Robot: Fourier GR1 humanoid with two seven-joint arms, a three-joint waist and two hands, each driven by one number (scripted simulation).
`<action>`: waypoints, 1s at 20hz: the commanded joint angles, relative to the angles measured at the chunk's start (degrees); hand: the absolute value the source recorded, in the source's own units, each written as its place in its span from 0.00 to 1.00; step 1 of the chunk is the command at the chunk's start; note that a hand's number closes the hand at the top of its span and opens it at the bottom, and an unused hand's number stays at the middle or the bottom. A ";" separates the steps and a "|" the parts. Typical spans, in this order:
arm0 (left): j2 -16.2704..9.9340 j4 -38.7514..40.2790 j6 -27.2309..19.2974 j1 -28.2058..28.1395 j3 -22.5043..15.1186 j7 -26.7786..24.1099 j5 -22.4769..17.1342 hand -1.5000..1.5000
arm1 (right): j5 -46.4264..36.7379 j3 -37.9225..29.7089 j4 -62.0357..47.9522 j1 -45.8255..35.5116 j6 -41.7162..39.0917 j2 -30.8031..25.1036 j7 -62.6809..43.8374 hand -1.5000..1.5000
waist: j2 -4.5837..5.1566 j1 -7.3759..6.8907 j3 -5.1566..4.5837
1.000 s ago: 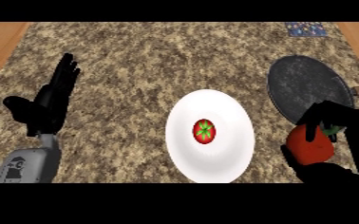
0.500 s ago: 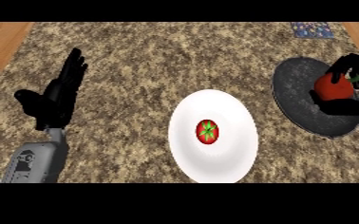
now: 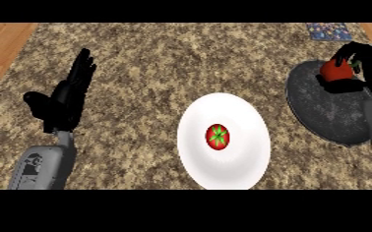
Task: Pick the bell pepper from the plate and place it in the pan
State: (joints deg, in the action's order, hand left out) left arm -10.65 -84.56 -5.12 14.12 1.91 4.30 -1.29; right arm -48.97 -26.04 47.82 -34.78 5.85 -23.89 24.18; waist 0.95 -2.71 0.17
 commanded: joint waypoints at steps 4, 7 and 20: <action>-0.72 0.55 0.81 2.49 0.80 1.25 -0.75 0.50 | 1.35 -0.70 -19.63 -4.92 -8.37 -1.10 0.99 0.00 | 0.41 -0.86 0.05; -0.08 -0.61 -0.42 1.46 -0.13 1.84 0.62 0.50 | 3.54 -2.39 -25.48 -7.23 -13.08 -4.00 5.59 0.00 | 0.20 -0.40 0.08; -0.15 -1.43 -0.64 -0.43 1.39 1.89 0.20 0.50 | 16.95 -14.28 -31.75 -6.24 -19.27 -10.12 22.83 0.00 | -0.73 1.85 -0.01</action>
State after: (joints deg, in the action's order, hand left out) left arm -11.30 -83.92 -4.73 14.97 3.83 4.64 -1.73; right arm -36.91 -36.46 17.02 -42.03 -7.05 -30.83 43.22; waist 0.72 -1.70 0.21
